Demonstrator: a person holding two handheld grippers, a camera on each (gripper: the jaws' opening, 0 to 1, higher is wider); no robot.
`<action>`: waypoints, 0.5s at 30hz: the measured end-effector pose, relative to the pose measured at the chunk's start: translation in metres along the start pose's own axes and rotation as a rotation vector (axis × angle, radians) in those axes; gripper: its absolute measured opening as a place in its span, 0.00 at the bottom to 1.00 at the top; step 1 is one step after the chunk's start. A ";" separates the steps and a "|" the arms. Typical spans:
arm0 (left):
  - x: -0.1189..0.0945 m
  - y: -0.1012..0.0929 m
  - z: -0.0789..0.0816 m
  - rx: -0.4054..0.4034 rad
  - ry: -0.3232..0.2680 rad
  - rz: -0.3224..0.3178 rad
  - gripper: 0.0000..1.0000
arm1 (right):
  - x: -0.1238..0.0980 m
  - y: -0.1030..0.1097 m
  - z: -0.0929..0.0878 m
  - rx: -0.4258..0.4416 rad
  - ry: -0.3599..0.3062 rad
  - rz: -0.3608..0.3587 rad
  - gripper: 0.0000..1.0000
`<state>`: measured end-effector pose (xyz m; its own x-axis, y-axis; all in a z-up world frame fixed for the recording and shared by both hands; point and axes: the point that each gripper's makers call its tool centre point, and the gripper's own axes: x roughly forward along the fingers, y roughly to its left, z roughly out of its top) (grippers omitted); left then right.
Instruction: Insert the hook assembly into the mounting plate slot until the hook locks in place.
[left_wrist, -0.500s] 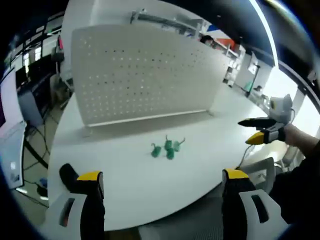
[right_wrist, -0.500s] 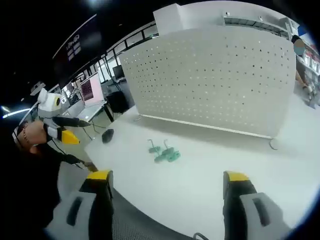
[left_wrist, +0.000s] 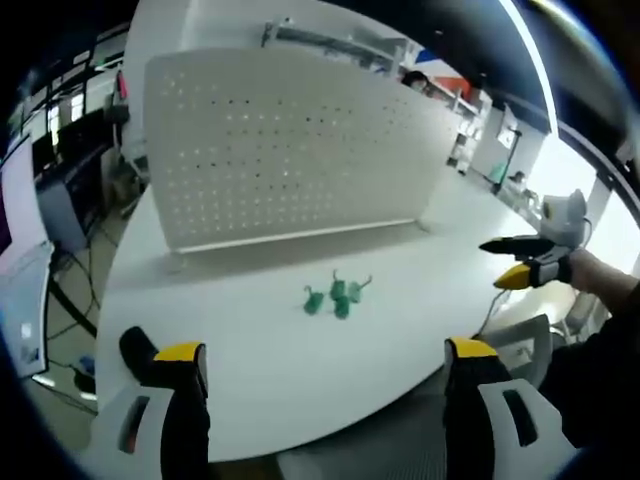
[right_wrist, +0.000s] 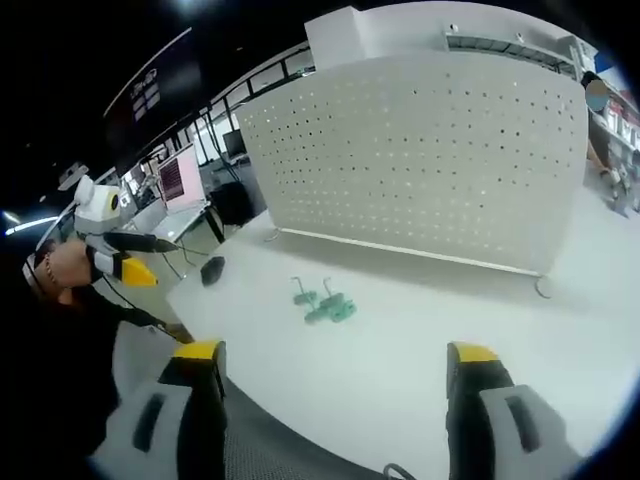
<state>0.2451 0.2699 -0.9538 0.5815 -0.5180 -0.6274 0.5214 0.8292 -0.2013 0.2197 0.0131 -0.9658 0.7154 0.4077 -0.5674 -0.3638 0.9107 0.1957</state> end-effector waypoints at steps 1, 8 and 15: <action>-0.001 0.000 0.002 0.006 -0.010 0.001 1.00 | 0.000 0.000 0.000 0.001 -0.001 -0.001 0.88; -0.002 0.001 0.007 0.006 -0.035 0.003 1.00 | -0.002 0.000 0.001 0.007 -0.014 -0.005 0.88; 0.001 0.001 0.002 0.011 -0.016 0.002 1.00 | -0.004 -0.001 -0.002 0.013 -0.011 -0.012 0.88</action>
<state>0.2477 0.2700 -0.9531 0.5919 -0.5199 -0.6159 0.5272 0.8278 -0.1921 0.2161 0.0106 -0.9654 0.7261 0.3977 -0.5609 -0.3479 0.9161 0.1993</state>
